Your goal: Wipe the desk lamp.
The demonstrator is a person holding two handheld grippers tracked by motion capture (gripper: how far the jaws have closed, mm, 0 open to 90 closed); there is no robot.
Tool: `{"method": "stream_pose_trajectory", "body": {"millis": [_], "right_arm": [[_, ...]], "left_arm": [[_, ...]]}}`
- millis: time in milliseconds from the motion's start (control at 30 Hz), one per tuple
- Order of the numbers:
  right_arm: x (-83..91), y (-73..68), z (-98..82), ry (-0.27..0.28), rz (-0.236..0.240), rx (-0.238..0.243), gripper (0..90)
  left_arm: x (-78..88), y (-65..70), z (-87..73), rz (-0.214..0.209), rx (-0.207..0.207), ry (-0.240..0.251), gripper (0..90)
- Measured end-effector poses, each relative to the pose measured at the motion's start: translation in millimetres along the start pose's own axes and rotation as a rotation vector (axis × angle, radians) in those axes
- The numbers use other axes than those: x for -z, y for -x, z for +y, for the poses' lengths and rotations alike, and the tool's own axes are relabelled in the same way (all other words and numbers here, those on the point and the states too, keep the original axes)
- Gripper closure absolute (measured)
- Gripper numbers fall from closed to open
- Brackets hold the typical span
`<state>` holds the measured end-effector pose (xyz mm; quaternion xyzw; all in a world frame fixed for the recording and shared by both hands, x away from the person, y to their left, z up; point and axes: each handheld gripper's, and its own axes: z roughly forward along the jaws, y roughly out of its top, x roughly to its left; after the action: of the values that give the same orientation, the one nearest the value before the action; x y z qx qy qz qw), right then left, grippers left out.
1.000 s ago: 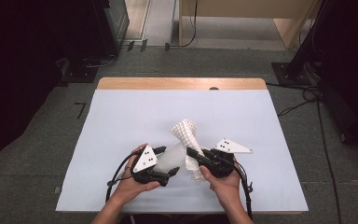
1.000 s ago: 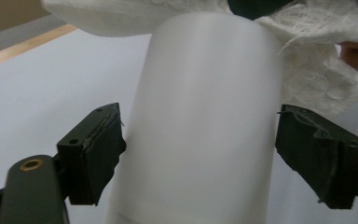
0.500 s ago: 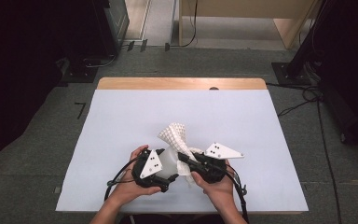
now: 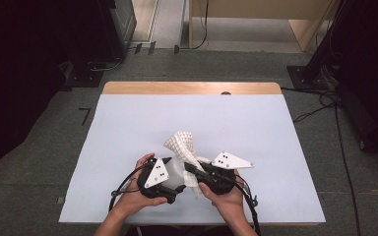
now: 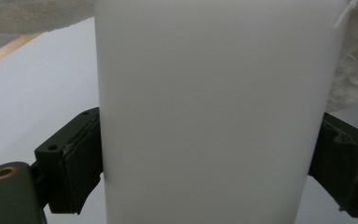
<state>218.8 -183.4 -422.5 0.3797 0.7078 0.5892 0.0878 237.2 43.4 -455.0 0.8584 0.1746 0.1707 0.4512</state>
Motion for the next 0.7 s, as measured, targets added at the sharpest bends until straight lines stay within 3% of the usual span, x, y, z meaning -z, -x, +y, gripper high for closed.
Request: {"method": "stream_pose_trajectory", "body": {"millis": [67, 167, 333, 533, 700], "right_arm": [[-0.4, 1.4, 0.0, 0.001, 0.007, -0.004, 79.2], [-0.7, 4.1, -0.5, 0.003, 0.026, -0.027, 79.2], [-1.2, 3.2, 0.3, -0.001, 0.032, -0.022, 79.2], [0.9, 7.3, 1.5, -0.011, -0.002, -0.047, 79.4], [-2.3, -6.2, 3.6, -0.007, 0.027, -0.015, 79.7]], "left_arm": [[0.4, 0.9, -1.6, 0.007, -0.03, 0.003, 8.2], [1.1, 0.5, -3.2, 0.004, -0.031, 0.008, 8.5], [1.6, 0.9, -5.0, 0.006, -0.034, 0.019, 8.6], [2.0, 1.5, -5.3, 0.008, -0.04, 0.019, 8.6], [2.9, 0.7, -6.3, 0.005, -0.035, 0.023, 8.6]]}}
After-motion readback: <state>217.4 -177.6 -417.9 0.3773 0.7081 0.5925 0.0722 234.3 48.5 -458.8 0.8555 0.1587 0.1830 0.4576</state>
